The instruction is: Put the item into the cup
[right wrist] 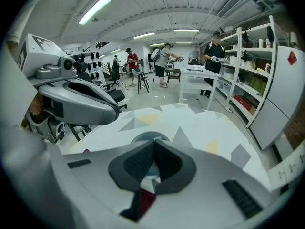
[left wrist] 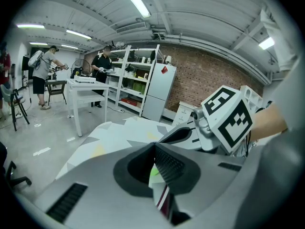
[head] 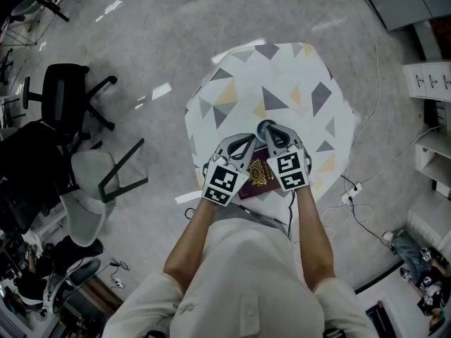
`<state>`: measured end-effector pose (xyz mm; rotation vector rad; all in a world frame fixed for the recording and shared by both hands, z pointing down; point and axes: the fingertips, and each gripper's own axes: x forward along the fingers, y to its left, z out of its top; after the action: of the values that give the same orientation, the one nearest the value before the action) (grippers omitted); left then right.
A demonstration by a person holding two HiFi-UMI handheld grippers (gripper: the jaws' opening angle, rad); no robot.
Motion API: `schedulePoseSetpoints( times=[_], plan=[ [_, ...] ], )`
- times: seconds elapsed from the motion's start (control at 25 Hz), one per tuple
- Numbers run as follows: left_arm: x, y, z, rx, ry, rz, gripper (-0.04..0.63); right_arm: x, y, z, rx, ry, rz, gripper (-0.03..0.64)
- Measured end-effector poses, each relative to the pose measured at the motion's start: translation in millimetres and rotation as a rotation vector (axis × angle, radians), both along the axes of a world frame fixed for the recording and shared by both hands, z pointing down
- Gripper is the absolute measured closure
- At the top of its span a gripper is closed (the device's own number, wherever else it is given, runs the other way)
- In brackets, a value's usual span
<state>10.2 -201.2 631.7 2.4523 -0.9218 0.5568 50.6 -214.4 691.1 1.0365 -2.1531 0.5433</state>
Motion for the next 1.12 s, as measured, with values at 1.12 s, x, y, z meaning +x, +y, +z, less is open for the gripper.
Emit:
schedulePoseSetpoints(
  times=[1.12],
  plan=[
    [-6, 15, -36, 0.086, -0.002, -0.035, 0.583, 14, 15, -48, 0.109, 0.005, 0.016, 0.581]
  ],
)
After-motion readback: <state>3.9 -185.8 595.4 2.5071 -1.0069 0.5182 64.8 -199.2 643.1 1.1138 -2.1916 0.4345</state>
